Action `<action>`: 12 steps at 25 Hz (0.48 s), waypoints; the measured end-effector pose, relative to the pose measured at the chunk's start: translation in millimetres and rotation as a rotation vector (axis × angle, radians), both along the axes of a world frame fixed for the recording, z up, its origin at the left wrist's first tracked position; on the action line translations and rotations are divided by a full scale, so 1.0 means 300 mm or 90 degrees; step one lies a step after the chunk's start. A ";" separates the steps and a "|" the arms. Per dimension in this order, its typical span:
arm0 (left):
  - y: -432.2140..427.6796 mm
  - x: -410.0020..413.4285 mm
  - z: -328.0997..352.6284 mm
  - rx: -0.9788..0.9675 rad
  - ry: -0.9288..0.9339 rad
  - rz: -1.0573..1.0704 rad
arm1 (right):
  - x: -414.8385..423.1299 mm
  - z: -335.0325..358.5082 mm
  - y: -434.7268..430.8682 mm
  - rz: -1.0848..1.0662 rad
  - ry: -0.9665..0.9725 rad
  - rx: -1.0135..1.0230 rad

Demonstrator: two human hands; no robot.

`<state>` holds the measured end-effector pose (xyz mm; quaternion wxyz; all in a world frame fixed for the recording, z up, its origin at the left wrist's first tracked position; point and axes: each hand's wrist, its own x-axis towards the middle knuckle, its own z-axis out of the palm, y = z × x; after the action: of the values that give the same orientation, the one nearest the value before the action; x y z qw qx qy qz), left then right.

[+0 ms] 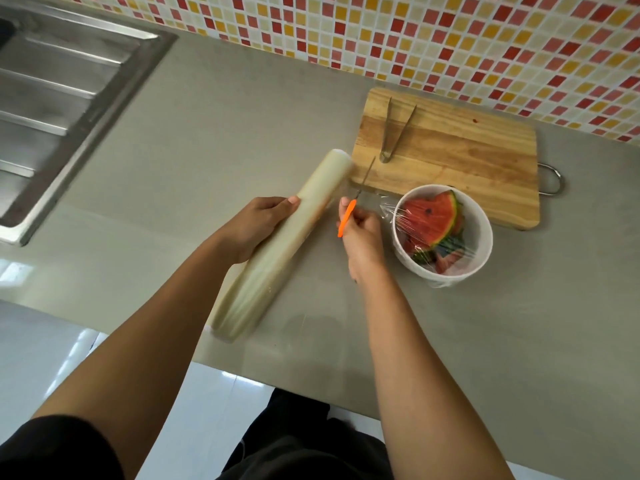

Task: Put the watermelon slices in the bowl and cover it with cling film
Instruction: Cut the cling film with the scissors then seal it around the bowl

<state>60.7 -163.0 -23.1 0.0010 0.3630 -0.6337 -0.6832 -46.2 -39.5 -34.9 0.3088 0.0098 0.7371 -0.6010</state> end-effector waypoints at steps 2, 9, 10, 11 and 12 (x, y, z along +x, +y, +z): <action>0.001 0.003 -0.011 -0.001 -0.016 0.037 | 0.040 0.014 0.035 0.080 0.159 0.159; -0.045 -0.010 0.060 -0.315 -0.115 0.033 | 0.181 0.079 0.042 0.339 0.401 0.500; -0.046 -0.018 0.058 -0.337 -0.113 0.019 | 0.185 0.079 0.043 0.351 0.410 0.512; -0.054 -0.019 0.053 -0.355 -0.112 0.010 | 0.191 0.075 0.040 0.359 0.409 0.522; -0.054 -0.019 0.045 -0.376 -0.113 -0.004 | 0.191 0.065 0.039 0.357 0.393 0.521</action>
<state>55.0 -179.2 -9.5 0.0486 0.4033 -0.8036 -0.4351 11.1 -28.0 -15.4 0.1982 -0.2426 0.9396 -0.1381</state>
